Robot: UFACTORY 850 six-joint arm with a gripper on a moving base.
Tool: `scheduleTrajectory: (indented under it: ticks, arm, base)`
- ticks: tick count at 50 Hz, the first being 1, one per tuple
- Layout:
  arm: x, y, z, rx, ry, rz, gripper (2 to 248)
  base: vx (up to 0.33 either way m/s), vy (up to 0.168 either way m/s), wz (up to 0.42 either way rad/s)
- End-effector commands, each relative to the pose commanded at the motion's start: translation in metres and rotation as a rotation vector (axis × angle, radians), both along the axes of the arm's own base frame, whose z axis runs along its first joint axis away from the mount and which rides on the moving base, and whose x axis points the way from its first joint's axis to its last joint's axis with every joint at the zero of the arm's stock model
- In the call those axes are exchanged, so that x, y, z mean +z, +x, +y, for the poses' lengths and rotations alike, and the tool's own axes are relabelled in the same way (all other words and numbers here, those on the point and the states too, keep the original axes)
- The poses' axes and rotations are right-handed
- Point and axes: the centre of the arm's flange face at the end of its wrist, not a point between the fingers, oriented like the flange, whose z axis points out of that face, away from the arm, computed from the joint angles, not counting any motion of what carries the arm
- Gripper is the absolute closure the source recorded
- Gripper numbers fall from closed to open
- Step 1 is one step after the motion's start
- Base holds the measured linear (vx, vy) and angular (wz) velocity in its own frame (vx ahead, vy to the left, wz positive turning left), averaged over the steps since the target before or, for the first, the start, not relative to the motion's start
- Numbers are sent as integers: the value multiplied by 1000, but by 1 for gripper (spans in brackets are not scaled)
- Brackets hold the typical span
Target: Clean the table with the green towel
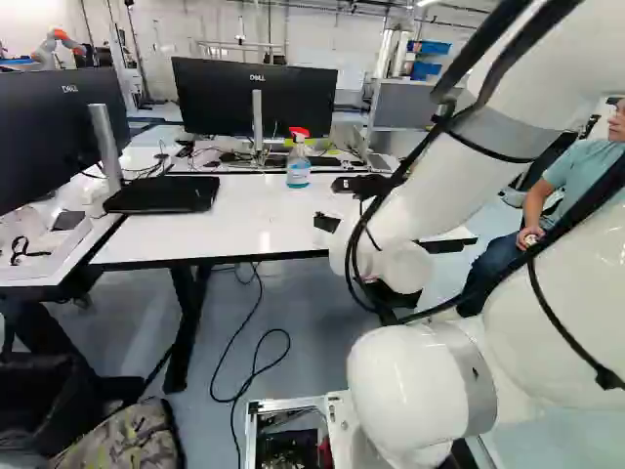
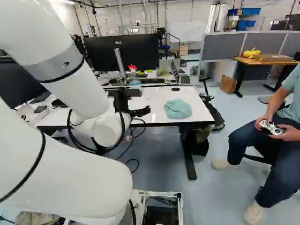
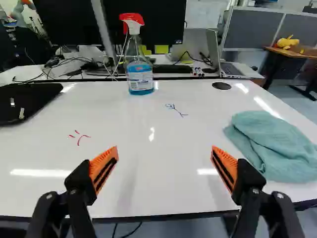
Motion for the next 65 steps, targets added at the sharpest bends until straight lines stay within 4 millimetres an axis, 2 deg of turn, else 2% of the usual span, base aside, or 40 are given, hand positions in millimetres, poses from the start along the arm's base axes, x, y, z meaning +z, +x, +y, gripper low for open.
scheduleTrajectory:
  ticks: [35,65]
  arm:
    - [3,19,-7,-28,3,8,3]
    - [5,43,-38,-167,24,15,3]
  base:
    - [0,0,0]
    - [0,0,0]
